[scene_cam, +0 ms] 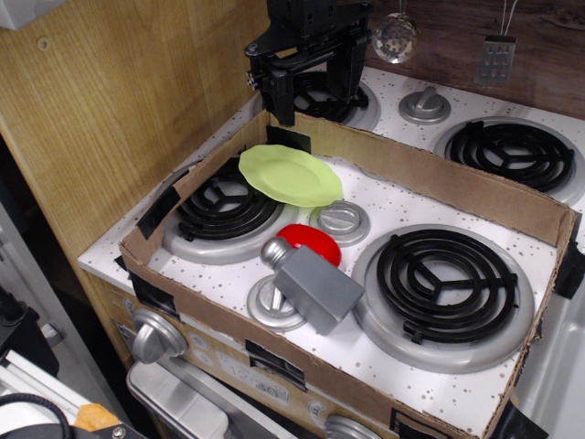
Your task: Right pepper shaker
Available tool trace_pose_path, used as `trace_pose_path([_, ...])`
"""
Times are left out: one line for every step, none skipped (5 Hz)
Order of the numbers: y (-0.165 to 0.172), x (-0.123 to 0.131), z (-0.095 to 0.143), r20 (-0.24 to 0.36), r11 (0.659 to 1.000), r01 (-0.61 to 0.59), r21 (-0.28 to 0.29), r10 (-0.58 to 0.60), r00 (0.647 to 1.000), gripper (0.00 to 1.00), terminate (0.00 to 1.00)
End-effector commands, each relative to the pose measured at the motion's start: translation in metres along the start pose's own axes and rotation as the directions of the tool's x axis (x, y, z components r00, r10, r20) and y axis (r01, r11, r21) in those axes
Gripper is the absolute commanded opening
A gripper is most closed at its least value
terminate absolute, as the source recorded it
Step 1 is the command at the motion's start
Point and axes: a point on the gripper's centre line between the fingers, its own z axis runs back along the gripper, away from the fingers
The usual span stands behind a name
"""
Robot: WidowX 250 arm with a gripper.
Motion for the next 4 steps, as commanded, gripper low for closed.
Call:
trace_pose_path([0.000,0.000,0.000,0.000,1.000,0.000,0.000,0.000,1.000,1.00,0.00])
trace_pose_path([0.005,-0.015,0.013,0.049,0.996,-0.081,0.025,0.080,0.996,1.00,0.00])
trace_pose_path([0.021,-0.035,0.015,0.096,0.983,-0.184,0.028,0.180,0.979,1.00,0.00])
trace_pose_path([0.034,-0.052,0.012,0.093,0.971,-0.238,0.038,0.233,0.968,1.00,0.00])
